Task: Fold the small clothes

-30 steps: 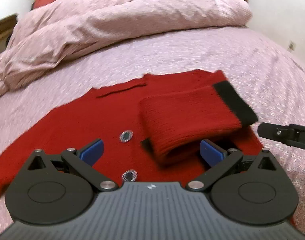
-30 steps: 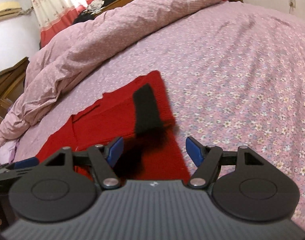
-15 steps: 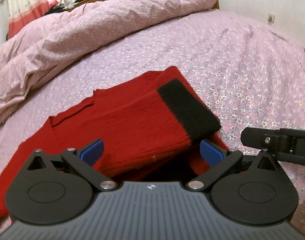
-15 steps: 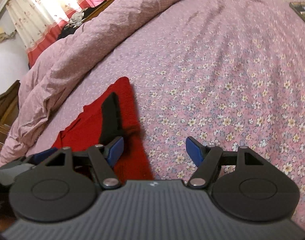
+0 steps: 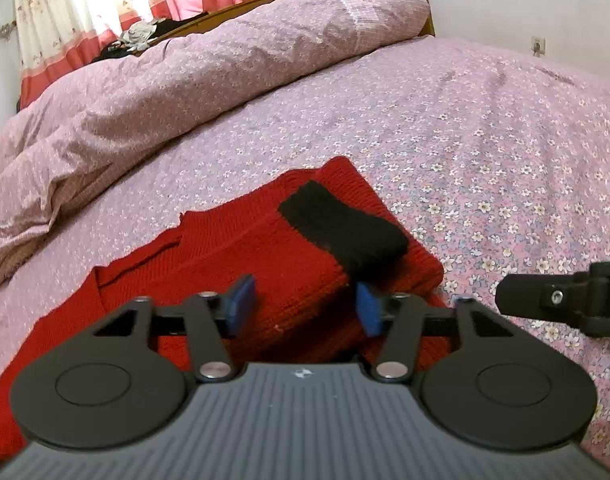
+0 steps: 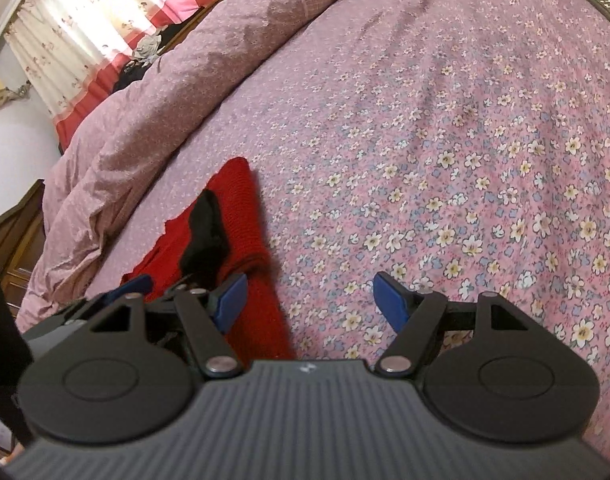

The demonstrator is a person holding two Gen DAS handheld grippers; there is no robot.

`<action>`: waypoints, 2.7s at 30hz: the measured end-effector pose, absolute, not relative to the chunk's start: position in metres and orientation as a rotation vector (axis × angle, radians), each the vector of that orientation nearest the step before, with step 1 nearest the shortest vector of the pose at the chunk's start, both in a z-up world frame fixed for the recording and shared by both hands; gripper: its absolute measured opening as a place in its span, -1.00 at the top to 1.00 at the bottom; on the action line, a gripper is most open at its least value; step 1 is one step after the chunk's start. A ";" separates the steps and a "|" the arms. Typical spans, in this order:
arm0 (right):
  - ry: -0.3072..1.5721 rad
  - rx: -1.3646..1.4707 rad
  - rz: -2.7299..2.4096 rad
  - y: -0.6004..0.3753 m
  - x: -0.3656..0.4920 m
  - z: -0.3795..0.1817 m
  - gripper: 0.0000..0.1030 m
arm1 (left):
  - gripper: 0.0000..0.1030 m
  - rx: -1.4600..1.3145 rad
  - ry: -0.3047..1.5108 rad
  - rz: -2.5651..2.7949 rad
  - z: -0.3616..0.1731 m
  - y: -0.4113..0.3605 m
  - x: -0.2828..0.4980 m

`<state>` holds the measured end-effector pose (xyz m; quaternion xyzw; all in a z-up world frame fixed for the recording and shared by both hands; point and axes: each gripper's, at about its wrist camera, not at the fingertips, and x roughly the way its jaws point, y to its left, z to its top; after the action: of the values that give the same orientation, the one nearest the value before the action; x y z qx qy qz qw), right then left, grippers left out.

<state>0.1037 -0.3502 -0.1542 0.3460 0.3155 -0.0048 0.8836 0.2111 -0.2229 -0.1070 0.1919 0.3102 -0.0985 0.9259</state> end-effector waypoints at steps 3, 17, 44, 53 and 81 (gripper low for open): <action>0.656 0.719 -0.011 -0.350 0.102 -0.154 -0.41 | 0.10 0.398 0.631 -0.170 -0.107 -0.219 0.214; 0.644 0.704 0.005 -0.338 0.102 -0.143 -0.41 | 0.23 0.219 0.516 0.054 -0.071 -0.130 0.206; 0.666 0.578 0.091 -0.284 0.102 -0.121 -0.41 | 0.03 0.101 0.657 0.325 -0.091 0.031 0.121; 0.706 0.533 0.127 -0.260 0.105 -0.121 -0.41 | -0.11 -0.047 0.665 0.240 -0.090 0.058 0.136; 0.776 0.492 0.133 -0.246 0.121 -0.149 -0.41 | -0.19 -0.099 0.720 0.127 -0.133 0.062 0.206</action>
<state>0.1209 -0.2460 -0.1491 0.2373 0.3743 0.0639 0.8941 0.2058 0.0616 -0.1334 -0.0485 0.3517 0.0622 0.9328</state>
